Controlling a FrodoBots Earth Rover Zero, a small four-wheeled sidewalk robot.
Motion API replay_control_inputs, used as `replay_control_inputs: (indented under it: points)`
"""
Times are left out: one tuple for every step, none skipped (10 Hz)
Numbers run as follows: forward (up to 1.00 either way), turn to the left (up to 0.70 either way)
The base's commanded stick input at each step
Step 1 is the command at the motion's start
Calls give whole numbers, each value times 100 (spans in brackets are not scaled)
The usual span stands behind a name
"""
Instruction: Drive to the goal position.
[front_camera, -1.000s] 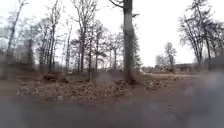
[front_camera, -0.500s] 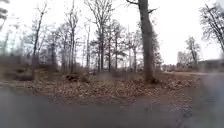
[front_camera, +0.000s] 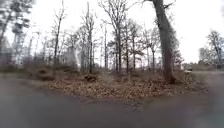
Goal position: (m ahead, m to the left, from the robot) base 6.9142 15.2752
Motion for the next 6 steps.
replay_control_inputs:
  points:
    - [0, 100]
    - [0, 100]
    - [0, 100]
    - [0, 100]
    - [0, 100]
    - [0, 100]
